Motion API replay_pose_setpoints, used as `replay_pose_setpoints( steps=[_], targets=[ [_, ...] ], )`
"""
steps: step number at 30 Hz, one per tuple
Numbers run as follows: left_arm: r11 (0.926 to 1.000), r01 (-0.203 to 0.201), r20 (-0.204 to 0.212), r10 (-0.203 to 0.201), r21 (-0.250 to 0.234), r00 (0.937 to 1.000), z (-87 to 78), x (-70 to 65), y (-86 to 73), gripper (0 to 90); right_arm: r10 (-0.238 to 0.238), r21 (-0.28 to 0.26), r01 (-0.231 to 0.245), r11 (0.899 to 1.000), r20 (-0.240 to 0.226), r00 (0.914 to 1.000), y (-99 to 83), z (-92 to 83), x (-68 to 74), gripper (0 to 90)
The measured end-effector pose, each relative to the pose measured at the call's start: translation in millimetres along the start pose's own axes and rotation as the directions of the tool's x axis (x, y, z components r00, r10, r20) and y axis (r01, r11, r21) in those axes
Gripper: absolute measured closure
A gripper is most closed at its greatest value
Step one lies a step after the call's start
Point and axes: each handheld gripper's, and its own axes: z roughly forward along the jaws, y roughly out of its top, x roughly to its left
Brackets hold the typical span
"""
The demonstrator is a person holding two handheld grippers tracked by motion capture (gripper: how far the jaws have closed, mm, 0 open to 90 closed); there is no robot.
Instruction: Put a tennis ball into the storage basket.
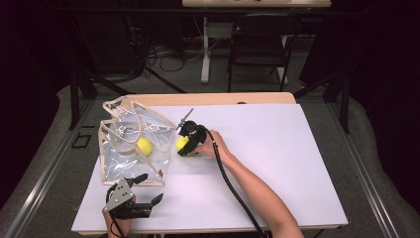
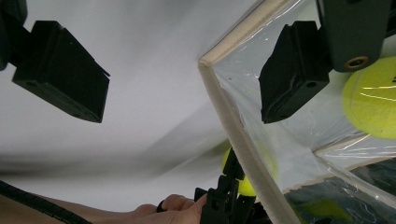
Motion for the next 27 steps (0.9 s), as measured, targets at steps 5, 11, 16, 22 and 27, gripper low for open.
replay_pose_setpoints(
  steps=[5,11,16,22,27],
  targets=[
    [1.0,0.0,-0.001,0.0,0.001,1.0,-0.1,0.0,0.0,16.0,-0.006,0.005,0.006,1.0,0.002,1.0,0.7,-1.3,-0.2,25.6],
    [1.0,0.0,0.0,0.0,-0.001,1.0,-0.3,-0.1,-0.2,16.0,-0.007,0.006,0.007,1.0,0.007,1.0,2.5,-6.8,-0.6,25.7],
    [1.0,0.0,-0.003,0.0,-0.005,1.0,-1.0,-0.1,-0.2,16.0,-0.019,-0.002,0.019,1.0,0.01,0.9998,5.4,-15.4,-0.1,25.7],
    [1.0,0.0,-0.002,0.0,-0.003,1.0,-1.5,0.0,-0.2,16.0,-0.039,-0.007,0.039,0.999,0.026,0.9989,9.2,-26.5,2.9,25.7],
    [1.0,0.0,-0.003,0.0,-0.003,1.0,-1.8,0.1,-0.2,16.0,-0.047,-0.014,0.047,0.999,0.032,0.9984,13.9,-35.5,5.3,25.7]
  ],
)
